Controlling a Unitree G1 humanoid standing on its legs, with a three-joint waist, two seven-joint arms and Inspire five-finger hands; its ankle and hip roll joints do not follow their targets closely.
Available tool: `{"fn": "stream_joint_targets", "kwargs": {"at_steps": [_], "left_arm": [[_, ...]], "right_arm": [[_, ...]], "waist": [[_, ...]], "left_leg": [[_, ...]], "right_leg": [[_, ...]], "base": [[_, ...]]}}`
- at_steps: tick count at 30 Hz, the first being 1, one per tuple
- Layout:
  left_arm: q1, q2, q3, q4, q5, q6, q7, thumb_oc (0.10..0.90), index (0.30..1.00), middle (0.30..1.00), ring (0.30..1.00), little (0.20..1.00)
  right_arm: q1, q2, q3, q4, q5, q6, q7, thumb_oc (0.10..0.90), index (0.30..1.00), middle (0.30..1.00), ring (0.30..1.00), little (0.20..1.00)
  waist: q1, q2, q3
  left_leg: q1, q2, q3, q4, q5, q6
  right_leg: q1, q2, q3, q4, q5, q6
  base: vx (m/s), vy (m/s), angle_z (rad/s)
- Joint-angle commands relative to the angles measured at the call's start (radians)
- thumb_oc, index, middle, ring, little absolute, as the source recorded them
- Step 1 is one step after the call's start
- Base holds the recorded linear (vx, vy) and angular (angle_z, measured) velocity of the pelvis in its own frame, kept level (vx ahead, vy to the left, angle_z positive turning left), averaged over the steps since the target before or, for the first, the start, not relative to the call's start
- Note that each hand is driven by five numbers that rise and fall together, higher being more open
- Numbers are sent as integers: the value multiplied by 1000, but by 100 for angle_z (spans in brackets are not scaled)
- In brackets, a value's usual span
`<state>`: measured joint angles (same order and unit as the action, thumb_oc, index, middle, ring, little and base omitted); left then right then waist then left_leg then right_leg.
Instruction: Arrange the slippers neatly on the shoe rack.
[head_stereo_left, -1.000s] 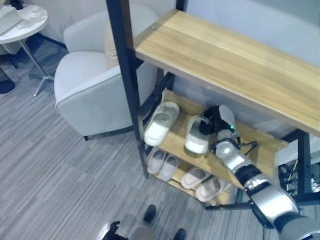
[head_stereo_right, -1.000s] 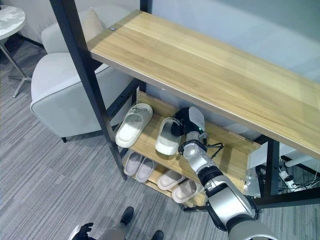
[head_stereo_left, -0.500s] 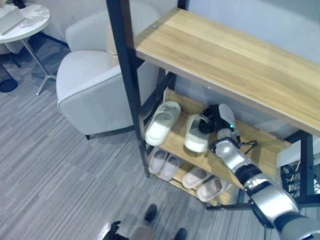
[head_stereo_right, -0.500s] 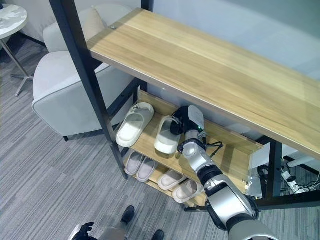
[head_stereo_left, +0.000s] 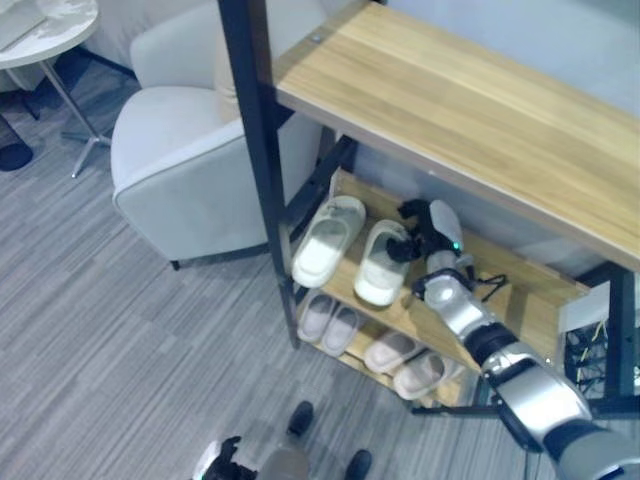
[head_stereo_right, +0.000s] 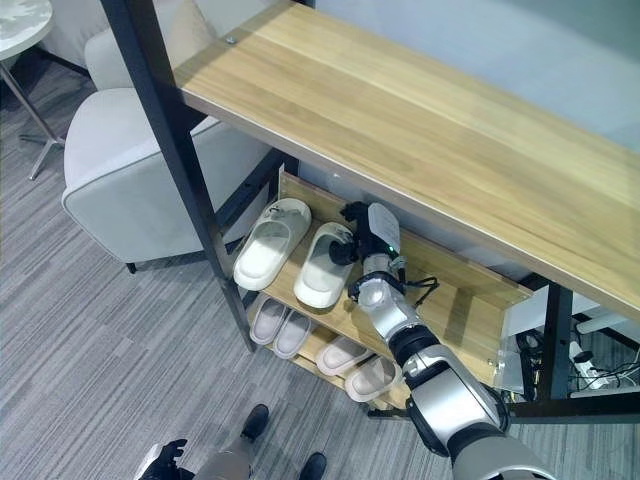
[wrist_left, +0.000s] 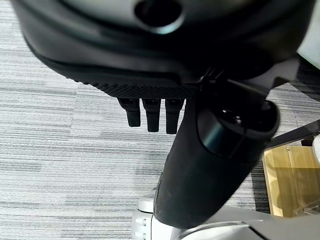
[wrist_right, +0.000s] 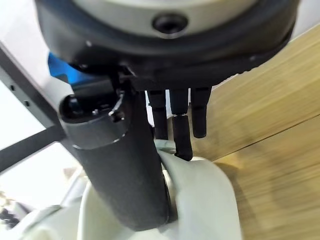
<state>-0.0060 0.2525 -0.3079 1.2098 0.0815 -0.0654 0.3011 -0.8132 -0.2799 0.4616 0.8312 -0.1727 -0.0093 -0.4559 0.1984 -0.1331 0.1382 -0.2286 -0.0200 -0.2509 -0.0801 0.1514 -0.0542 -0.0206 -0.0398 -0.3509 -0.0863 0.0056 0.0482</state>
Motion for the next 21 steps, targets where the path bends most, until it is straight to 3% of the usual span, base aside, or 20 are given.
{"fn": "stream_joint_targets", "kwargs": {"at_steps": [1, 21], "left_arm": [[-24, -40, -29, 30, -37, -12, 5, 800, 900, 900, 900, 900], [-9, -56, 22, 28, -19, 10, -8, 800, 900, 900, 900, 900]], "right_arm": [[-73, 23, 29, -145, 4, -77, 8, 800, 900, 900, 900, 900], [165, -21, -9, -456, -56, -85, 65, 800, 900, 900, 900, 900]], "waist": [[54, -18, -34], [-5, 12, -59]], "left_leg": [[102, 16, 85, -7, -101, -21], [132, 27, 121, -7, -115, -21]], "right_leg": [[5, -67, 64, 19, -4, 67], [16, -66, 91, 13, -5, 66]], "base": [[0, 0, 0], [1, 2, -3]]}}
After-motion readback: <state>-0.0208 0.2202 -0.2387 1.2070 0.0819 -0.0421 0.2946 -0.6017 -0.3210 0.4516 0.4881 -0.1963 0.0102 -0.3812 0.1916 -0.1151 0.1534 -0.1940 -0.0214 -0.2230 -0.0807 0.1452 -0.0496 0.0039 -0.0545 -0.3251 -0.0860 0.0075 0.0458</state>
